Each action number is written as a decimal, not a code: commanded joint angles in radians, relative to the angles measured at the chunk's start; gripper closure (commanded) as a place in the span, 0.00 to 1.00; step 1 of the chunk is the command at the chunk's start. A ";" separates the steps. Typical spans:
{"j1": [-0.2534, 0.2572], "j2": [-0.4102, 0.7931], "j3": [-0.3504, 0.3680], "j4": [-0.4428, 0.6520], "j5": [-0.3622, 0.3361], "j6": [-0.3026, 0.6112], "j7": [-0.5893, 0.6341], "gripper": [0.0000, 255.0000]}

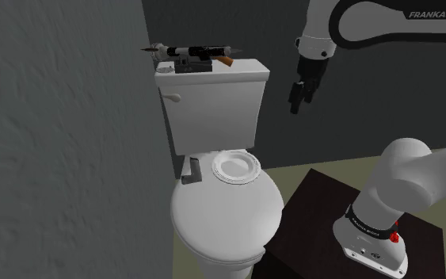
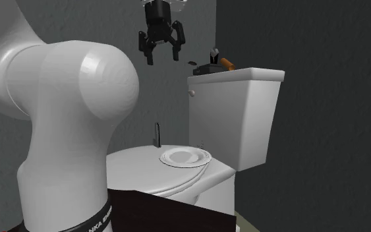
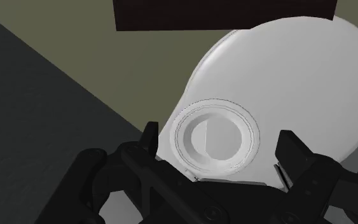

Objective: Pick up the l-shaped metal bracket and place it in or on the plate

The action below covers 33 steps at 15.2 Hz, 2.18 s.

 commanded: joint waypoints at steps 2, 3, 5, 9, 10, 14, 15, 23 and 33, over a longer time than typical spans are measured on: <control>0.003 0.020 0.013 -0.010 0.008 0.031 0.019 0.00; 0.006 0.041 0.026 -0.018 0.016 0.063 0.039 0.00; 0.010 0.088 0.053 -0.030 0.031 0.126 0.077 0.00; 0.016 0.198 0.105 -0.036 0.051 0.252 0.153 0.00; 0.017 0.228 0.118 -0.033 0.054 0.282 0.172 0.00; 0.016 0.361 0.170 -0.008 0.054 0.398 0.251 0.00; 0.015 0.396 0.183 0.002 0.051 0.426 0.272 0.00; 0.003 0.700 0.269 0.136 -0.032 0.603 0.457 0.00; 0.058 1.103 0.279 0.433 -0.227 0.692 0.701 0.00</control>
